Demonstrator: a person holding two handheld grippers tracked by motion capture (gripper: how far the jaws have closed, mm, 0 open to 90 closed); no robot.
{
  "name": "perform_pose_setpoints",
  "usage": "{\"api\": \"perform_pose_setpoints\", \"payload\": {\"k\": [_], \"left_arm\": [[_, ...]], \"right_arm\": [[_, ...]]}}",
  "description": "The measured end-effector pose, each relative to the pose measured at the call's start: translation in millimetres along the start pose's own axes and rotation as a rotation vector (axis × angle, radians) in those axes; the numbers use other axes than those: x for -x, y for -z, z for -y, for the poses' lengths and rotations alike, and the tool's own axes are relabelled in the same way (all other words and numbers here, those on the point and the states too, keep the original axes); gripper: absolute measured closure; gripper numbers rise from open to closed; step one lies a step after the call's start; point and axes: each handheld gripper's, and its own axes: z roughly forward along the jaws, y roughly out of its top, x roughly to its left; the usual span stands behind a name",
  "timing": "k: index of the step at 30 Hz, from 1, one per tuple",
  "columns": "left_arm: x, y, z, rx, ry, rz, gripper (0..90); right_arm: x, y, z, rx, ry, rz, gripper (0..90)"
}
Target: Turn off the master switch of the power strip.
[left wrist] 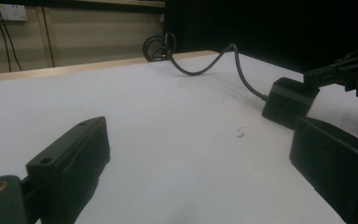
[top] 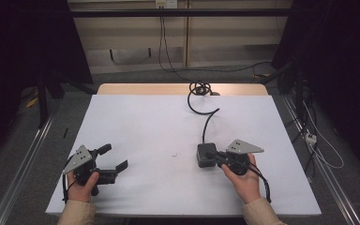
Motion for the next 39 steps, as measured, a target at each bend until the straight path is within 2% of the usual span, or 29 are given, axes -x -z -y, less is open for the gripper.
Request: {"api": "perform_pose_setpoints", "payload": {"k": [39], "left_arm": [[-0.3, 1.0, -0.3, 0.002, 0.0, -0.001, 4.8]], "right_arm": [[-1.0, 0.1, 1.4, 0.008, -0.002, 0.007, 90.0]]}}
